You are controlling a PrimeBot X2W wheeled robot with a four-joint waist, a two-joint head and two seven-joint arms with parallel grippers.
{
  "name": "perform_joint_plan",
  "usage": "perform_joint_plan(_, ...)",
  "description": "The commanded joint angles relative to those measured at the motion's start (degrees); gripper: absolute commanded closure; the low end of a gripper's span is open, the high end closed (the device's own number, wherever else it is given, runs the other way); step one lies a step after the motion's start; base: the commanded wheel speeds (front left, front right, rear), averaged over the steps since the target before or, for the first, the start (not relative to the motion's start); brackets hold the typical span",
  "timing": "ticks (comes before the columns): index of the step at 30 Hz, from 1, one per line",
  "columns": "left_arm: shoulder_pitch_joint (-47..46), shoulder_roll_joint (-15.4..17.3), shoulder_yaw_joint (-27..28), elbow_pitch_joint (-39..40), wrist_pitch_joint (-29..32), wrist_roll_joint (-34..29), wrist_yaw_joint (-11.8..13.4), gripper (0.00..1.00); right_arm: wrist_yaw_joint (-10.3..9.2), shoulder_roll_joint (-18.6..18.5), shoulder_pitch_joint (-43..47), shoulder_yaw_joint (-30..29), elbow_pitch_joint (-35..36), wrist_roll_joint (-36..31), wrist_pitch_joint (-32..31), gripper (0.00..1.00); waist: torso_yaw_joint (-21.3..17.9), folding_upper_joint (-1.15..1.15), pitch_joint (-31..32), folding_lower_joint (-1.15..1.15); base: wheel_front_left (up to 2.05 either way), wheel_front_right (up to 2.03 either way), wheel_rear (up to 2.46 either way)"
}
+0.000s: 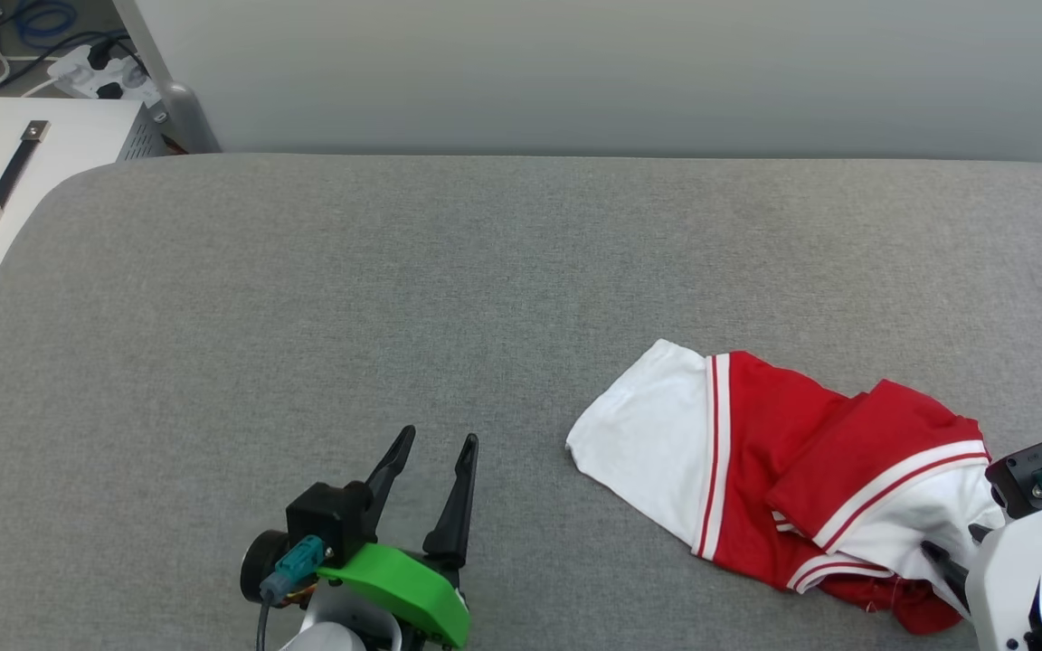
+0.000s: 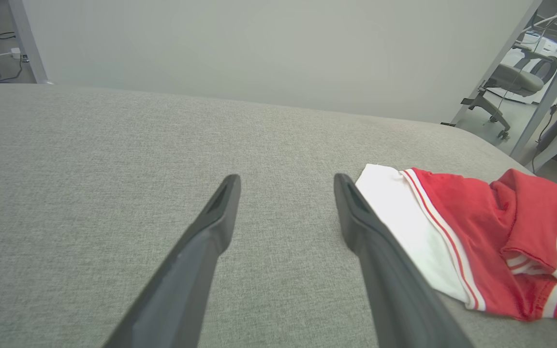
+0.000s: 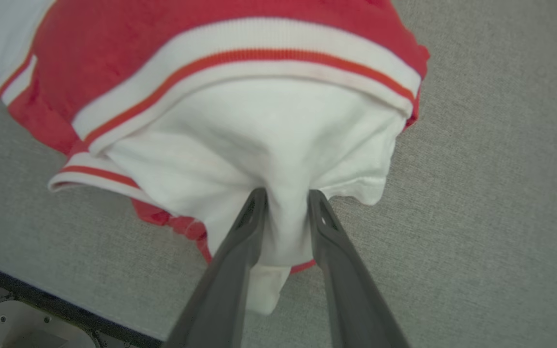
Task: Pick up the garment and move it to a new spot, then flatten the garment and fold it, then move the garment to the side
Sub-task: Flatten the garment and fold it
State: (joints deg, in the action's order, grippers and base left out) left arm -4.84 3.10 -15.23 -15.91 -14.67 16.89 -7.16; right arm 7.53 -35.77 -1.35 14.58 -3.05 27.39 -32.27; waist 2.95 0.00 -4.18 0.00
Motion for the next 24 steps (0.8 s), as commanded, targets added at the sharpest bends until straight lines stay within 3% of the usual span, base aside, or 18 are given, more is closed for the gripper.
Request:
perform_joint_plan(1, -0.89, -0.22, -0.08, -0.19, -0.33, 0.18, -0.26, 0.0, -0.04, 0.97, -0.82, -0.04, -0.67, -0.16, 1.46, 0.0, -0.51, 0.0, -0.08, 0.0, 0.0, 0.0, 0.0)
perform_joint_plan(6, -1.33, -0.22, 0.07, -0.62, -0.33, 0.2, -0.27, 0.0, -0.04, 3.05, -2.31, -2.28, -0.09, -0.51, 6.95, 0.0, -1.7, 0.0, 0.75, 0.0, 0.0, 0.0, 0.0)
perform_joint_plan(11, -1.27, -0.22, 0.42, -0.29, -0.33, 0.49, -0.28, 0.0, -0.04, 5.74, -2.06, -6.62, 4.77, -1.0, 13.46, 0.0, -3.03, 0.0, 2.08, 0.0, 0.0, 0.0, 0.0)
perform_joint_plan(24, 1.32, -0.22, -0.57, 0.09, -0.33, 1.46, 0.1, 0.0, -0.04, 18.67, 5.61, -14.62, 10.76, -6.9, 32.07, 0.0, -6.96, 0.0, 2.94, 0.0, 0.0, 0.0, 0.0)
